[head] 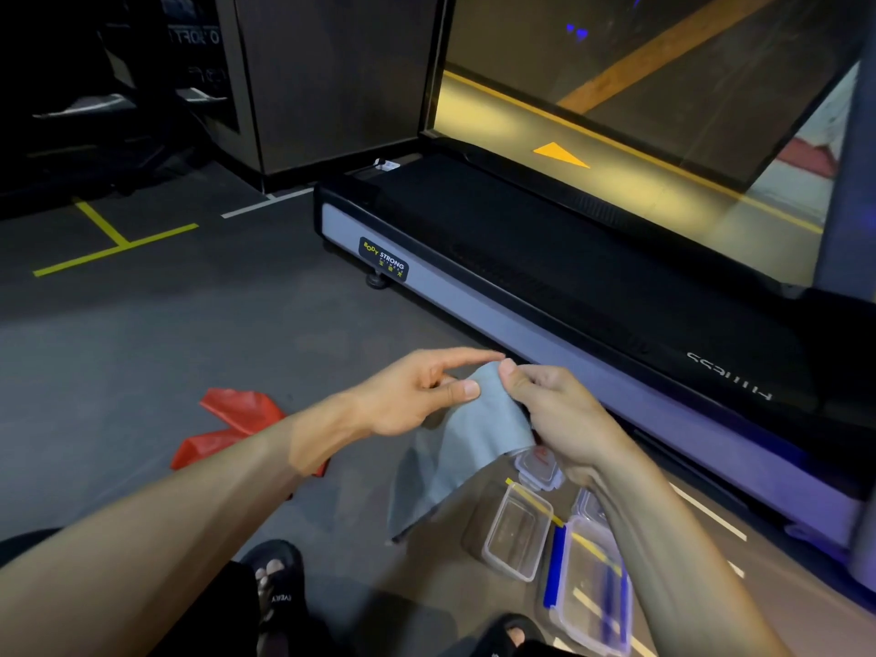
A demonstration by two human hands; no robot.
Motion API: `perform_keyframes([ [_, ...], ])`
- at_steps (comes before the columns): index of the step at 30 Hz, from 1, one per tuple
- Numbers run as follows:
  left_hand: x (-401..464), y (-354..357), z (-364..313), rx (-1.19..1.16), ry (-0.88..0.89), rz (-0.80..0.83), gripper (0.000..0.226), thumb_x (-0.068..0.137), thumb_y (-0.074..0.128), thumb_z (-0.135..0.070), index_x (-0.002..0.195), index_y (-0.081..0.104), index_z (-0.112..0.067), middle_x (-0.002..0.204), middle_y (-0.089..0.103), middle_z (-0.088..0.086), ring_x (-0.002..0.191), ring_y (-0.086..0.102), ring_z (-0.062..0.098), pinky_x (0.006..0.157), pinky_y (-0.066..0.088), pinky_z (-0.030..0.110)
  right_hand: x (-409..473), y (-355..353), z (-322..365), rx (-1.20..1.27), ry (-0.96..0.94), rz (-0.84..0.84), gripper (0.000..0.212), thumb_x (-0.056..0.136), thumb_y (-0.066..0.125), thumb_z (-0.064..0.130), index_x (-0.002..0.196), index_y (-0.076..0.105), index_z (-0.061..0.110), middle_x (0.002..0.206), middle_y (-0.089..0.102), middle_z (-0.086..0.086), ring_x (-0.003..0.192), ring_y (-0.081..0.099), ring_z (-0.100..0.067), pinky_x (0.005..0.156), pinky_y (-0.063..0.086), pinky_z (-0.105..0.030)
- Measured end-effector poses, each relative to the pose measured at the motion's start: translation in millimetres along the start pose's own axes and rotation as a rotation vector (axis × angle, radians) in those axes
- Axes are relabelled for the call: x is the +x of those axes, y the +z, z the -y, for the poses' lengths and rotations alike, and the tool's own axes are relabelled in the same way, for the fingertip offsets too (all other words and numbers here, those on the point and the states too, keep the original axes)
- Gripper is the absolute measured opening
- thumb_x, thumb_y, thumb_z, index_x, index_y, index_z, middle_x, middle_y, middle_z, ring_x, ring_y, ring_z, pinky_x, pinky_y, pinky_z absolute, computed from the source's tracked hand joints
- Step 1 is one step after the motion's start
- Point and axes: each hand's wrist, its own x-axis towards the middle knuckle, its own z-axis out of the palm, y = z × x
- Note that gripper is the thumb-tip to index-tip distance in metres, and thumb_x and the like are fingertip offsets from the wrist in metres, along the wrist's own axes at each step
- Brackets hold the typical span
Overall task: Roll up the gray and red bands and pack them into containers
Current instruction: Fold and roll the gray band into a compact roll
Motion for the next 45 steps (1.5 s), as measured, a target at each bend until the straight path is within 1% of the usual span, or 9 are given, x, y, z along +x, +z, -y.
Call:
perform_keyframes([
  [6,-1.4,9.3,-0.1,0.007,0.028,-0.098,0.025,0.103,0.058,-0.018,0.128,0.061,-0.019,0.058,0.038,0.006,0.049,0.027,0.011,0.047,0.024,0.023,-2.2,3.0,0.2,-0.176,-0.025,0.067,0.036,0.093,0.067,0.054,0.114,0.069,0.025,0.109,0.077,-0.008,0.106,0.072,-0.027,0.094,0.057,-0.051],
  [15,-4.4,10.6,-1.4,-0.222,-0.067,0.033,0.034,0.099,0.064,-0.029,0.133,0.06,-0.023,0.084,0.058,0.016,0.086,0.048,0.03,0.078,0.036,0.047,2.7,-16.0,8.8,0.016,-0.084,-0.074,0.025,0.091,0.077,0.024,0.11,0.069,0.01,0.087,0.078,-0.003,0.078,0.073,-0.016,0.071,0.056,-0.031],
  [19,-5.3,10.5,0.0,-0.195,-0.109,0.076,0.024,0.107,0.047,-0.004,0.127,0.053,0.008,0.071,0.063,-0.009,0.071,0.059,0.001,0.073,0.048,0.018,0.5,-23.0,10.7,0.017,-0.073,-0.053,0.025,0.092,0.075,0.026,0.107,0.071,0.007,0.083,0.078,-0.005,0.075,0.073,-0.016,0.068,0.054,-0.029],
  [23,-6.4,8.0,-9.2,-0.238,-0.116,0.101,0.024,0.106,0.046,-0.003,0.128,0.057,-0.004,0.083,0.075,-0.004,0.08,0.069,0.005,0.074,0.053,0.019,-2.2,-28.1,12.0,0.039,-0.004,-0.002,0.032,0.097,0.069,0.035,0.104,0.073,0.004,0.092,0.078,-0.018,0.084,0.074,-0.029,0.078,0.054,-0.039],
  [28,-3.0,9.5,-3.2,-0.219,-0.094,0.034,0.047,0.098,0.064,-0.028,0.144,0.056,-0.025,0.089,0.062,0.031,0.088,0.056,0.029,0.084,0.048,0.041,-2.1,-21.7,6.9,0.006,0.063,0.047,0.037,0.105,0.055,0.037,0.112,0.073,0.006,0.104,0.077,-0.021,0.108,0.07,-0.045,0.101,0.049,-0.062],
  [33,0.6,11.3,-4.0,-0.2,-0.029,0.006,0.048,0.098,0.063,-0.028,0.144,0.054,-0.036,0.071,0.051,0.022,0.067,0.038,0.032,0.066,0.035,0.041,-3.9,-9.6,8.8,-0.012,-0.017,0.058,0.053,0.09,0.068,0.06,0.111,0.072,0.012,0.103,0.079,-0.012,0.102,0.075,-0.032,0.092,0.056,-0.045],
  [37,1.9,12.6,-9.5,-0.231,0.022,-0.041,0.055,0.097,0.064,-0.027,0.149,0.048,-0.025,0.119,0.066,0.037,0.105,0.059,0.035,0.102,0.044,0.06,-6.5,-6.7,12.1,-0.063,-0.121,-0.03,0.047,0.08,0.083,0.042,0.113,0.064,0.014,0.098,0.077,0.001,0.089,0.075,-0.011,0.077,0.057,-0.026],
  [40,2.3,11.5,-9.3,-0.209,0.03,-0.096,0.045,0.097,0.062,-0.019,0.141,0.054,-0.02,0.092,0.059,0.047,0.094,0.052,0.032,0.094,0.045,0.056,-7.7,-5.8,12.8,-0.118,-0.145,-0.041,0.037,0.087,0.077,0.044,0.112,0.067,0.019,0.102,0.077,-0.001,0.092,0.074,-0.011,0.082,0.056,-0.031],
  [45,1.1,11.5,-11.6,-0.167,0.032,-0.11,0.036,0.101,0.058,-0.015,0.137,0.054,-0.012,0.063,0.061,-0.006,0.067,0.057,0.009,0.069,0.049,0.026,-9.9,-7.3,14.6,-0.117,-0.169,0.0,0.031,0.095,0.065,0.046,0.11,0.073,0.02,0.097,0.078,0.001,0.087,0.074,-0.007,0.073,0.054,-0.019],
])
